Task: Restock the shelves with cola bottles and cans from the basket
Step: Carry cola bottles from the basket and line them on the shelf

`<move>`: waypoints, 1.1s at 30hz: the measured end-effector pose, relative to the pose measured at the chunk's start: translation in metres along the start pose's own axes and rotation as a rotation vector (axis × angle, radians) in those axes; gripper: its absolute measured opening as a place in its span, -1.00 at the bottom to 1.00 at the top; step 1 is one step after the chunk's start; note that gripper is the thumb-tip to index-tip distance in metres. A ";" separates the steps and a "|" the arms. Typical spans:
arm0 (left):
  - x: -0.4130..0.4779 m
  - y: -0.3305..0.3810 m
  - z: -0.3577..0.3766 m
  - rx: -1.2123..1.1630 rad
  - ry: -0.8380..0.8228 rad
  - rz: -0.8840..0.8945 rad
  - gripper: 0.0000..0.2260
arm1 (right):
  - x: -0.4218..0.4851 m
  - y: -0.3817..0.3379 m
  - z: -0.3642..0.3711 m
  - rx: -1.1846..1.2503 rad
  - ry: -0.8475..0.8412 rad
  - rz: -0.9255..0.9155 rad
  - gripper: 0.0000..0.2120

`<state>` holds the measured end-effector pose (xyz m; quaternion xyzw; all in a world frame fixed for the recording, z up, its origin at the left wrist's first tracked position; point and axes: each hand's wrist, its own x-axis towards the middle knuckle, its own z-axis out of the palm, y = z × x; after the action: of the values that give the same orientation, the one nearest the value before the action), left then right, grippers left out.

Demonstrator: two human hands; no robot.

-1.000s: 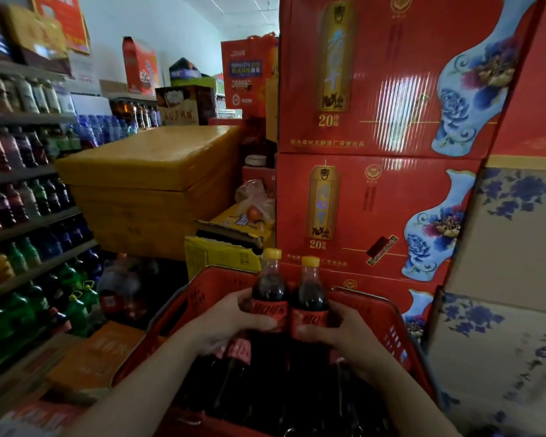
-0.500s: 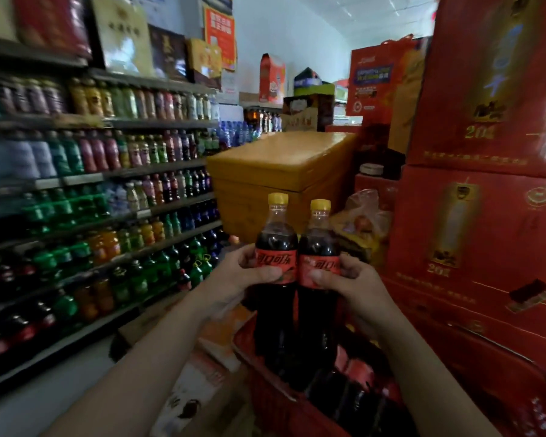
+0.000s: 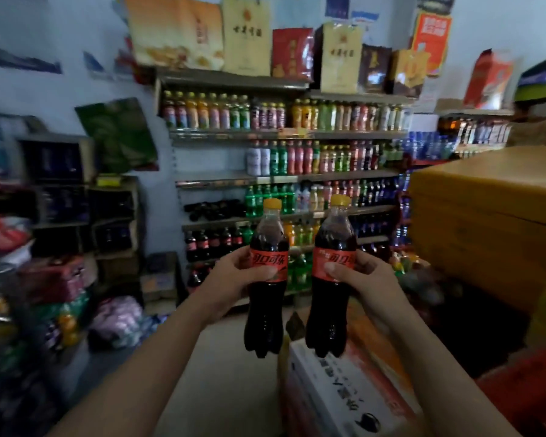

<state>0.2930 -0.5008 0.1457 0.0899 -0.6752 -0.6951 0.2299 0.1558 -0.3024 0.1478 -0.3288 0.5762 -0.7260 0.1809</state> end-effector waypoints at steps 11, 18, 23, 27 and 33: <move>-0.049 0.007 -0.128 -0.030 0.331 0.050 -0.60 | 0.049 0.037 0.140 0.026 -0.243 0.023 -0.77; -0.042 0.007 -0.167 -0.008 0.371 0.067 -0.61 | 0.079 0.054 0.174 0.014 -0.298 0.035 -0.66; -0.012 -0.001 -0.189 -0.009 0.371 0.040 -0.57 | 0.106 0.063 0.184 -0.011 -0.314 0.023 -0.77; 0.021 -0.008 -0.202 -0.016 0.362 0.031 -0.63 | 0.138 0.075 0.189 -0.055 -0.289 0.023 -0.76; 0.089 -0.027 -0.231 0.010 0.366 0.017 -0.69 | 0.204 0.101 0.194 -0.073 -0.259 0.019 -0.77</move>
<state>0.3100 -0.7477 0.1196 0.2101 -0.6264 -0.6618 0.3543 0.1308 -0.6002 0.1292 -0.4208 0.5770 -0.6543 0.2487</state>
